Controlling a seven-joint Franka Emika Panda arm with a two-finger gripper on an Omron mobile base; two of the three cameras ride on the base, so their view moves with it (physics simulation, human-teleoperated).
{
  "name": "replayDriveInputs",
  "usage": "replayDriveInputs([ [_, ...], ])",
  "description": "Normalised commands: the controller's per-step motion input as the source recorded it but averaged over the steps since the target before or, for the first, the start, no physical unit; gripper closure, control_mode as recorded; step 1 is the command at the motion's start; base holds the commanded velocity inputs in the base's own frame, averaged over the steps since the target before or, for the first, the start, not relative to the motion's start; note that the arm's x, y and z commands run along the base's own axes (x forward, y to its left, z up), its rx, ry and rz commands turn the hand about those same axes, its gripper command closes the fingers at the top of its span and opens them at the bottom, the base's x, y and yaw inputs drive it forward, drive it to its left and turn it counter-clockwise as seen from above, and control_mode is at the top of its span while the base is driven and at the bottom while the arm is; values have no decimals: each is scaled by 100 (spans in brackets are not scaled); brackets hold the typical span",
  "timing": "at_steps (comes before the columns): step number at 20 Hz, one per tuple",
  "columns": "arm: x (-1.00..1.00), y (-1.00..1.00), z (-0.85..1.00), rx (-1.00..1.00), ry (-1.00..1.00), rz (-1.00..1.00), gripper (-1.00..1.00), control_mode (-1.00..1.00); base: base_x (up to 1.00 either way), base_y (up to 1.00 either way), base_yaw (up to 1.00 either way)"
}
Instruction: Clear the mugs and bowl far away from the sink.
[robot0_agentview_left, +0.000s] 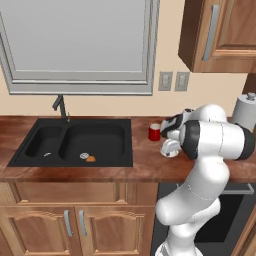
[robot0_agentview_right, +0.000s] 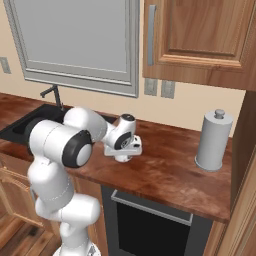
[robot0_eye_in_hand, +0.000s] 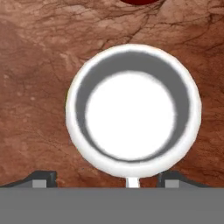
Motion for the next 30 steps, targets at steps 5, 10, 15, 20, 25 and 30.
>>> replayDriveInputs([
  [5,27,-11,-19,0,0,7,-100,-100,0,0,0],
  [10,2,-1,-4,0,0,4,-100,-100,0,0,0],
  [15,-17,-2,0,0,-4,0,-100,-100,0,0,0],
  [20,0,0,0,0,-2,0,-100,-100,0,0,0],
  [25,0,0,0,0,0,0,100,-100,0,0,0],
  [30,0,0,0,0,0,0,100,-100,0,0,0],
])
